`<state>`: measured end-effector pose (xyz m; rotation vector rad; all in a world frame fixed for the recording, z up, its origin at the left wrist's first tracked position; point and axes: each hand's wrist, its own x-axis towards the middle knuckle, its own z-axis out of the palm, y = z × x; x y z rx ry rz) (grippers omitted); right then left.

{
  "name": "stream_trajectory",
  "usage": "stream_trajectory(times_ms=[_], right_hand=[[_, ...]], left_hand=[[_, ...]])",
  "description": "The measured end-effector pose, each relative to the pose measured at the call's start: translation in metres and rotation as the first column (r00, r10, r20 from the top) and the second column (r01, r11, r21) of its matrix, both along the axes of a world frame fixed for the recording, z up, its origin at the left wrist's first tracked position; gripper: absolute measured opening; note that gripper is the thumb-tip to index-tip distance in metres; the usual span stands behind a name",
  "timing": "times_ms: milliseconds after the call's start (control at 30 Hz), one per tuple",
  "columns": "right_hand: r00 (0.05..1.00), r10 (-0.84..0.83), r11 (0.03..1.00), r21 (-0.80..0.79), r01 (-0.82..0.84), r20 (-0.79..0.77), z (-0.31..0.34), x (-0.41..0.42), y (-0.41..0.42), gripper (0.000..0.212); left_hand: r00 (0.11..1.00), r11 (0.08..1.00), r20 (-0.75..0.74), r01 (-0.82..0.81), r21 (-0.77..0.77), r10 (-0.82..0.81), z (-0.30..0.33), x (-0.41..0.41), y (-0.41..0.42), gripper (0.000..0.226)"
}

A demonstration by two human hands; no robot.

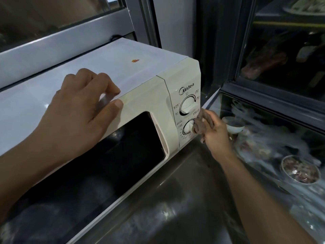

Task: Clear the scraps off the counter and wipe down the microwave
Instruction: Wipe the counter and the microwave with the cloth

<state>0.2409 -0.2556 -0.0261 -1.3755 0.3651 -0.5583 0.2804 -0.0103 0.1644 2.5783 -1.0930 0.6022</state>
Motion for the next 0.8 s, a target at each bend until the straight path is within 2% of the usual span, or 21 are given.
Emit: stream_trajectory(times_ms=[167, 267, 367, 500, 633, 733, 800], right_hand=[[0.992, -0.085, 0.996, -0.047, 0.081, -0.093, -0.031, -0.002, 0.009, 0.038], [0.979, -0.163, 0.987, -0.006, 0.163, -0.124, -0.037, 0.003, 0.017, 0.031], [0.936, -0.297, 0.952, 0.022, 0.307, -0.190, -0.040, 0.007, 0.037, 0.026], [0.849, -0.475, 0.880, -0.101, 0.465, -0.232, -0.031, 0.004, 0.060, 0.016], [0.861, -0.428, 0.902, -0.068, 0.426, -0.275, -0.024, -0.012, 0.104, 0.010], [0.914, -0.322, 0.940, 0.035, 0.341, -0.248, -0.027, -0.026, 0.146, 0.015], [0.920, -0.316, 0.938, 0.069, 0.339, -0.233, -0.030, -0.027, 0.156, 0.019]], left_hand=[[1.000, 1.000, 0.017, 0.002, 0.004, -0.002, -0.001, 0.001, 0.002, 0.043], [1.000, 1.000, 0.021, -0.003, 0.018, 0.003, -0.001, 0.004, 0.002, 0.045], [1.000, 1.000, 0.010, -0.001, 0.005, 0.001, -0.001, 0.003, 0.002, 0.044], [1.000, 1.000, -0.027, -0.016, -0.016, 0.015, -0.001, 0.004, 0.002, 0.042], [0.999, 1.000, -0.020, -0.025, -0.007, 0.025, 0.000, 0.003, 0.002, 0.041], [0.999, 0.999, -0.020, -0.032, 0.006, 0.032, 0.000, 0.002, 0.001, 0.040], [0.999, 0.999, -0.022, -0.038, 0.012, 0.039, 0.001, 0.000, 0.001, 0.040]])
